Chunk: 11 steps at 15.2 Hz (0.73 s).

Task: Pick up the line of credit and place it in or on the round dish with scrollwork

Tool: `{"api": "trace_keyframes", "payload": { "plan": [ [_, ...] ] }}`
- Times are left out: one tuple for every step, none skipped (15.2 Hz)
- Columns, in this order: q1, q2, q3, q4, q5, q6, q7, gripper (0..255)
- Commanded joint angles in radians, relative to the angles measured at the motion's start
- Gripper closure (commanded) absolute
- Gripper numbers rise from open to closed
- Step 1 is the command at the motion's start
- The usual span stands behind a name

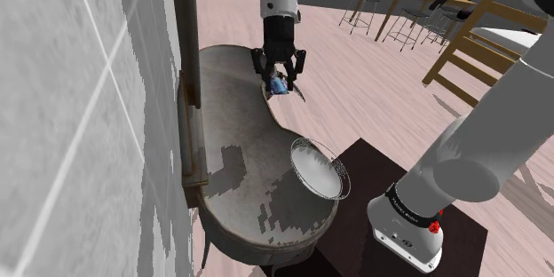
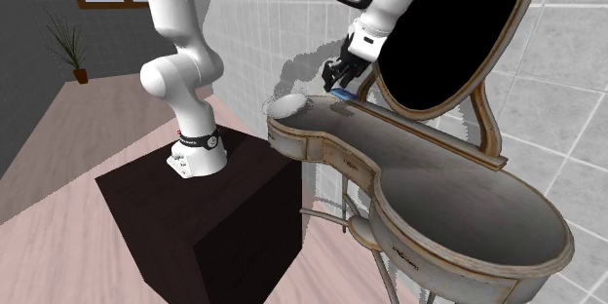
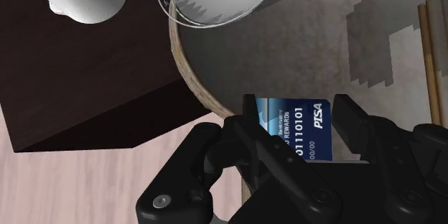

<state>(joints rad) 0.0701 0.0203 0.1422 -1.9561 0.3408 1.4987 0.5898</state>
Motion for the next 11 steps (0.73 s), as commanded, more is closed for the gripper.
{"api": "trace_keyframes", "payload": {
  "plan": [
    [0.009,-0.067,0.009,-0.075,0.017,0.013,0.01,255],
    [0.014,-0.103,0.014,-0.115,0.027,0.019,0.015,255],
    [0.02,-0.139,0.019,-0.153,0.037,0.024,0.019,255],
    [0.025,-0.175,0.024,-0.19,0.047,0.028,0.025,255],
    [0.031,-0.211,0.03,-0.227,0.058,0.031,0.031,255],
    [0.037,-0.247,0.035,-0.262,0.069,0.033,0.037,255],
    [0.044,-0.283,0.041,-0.295,0.08,0.034,0.044,255],
    [0.051,-0.319,0.047,-0.328,0.092,0.034,0.051,255],
    [0.059,-0.355,0.053,-0.36,0.105,0.033,0.059,255],
    [0.067,-0.391,0.06,-0.391,0.118,0.031,0.067,255],
    [0.075,-0.427,0.066,-0.421,0.132,0.029,0.076,255]
  ]
}}
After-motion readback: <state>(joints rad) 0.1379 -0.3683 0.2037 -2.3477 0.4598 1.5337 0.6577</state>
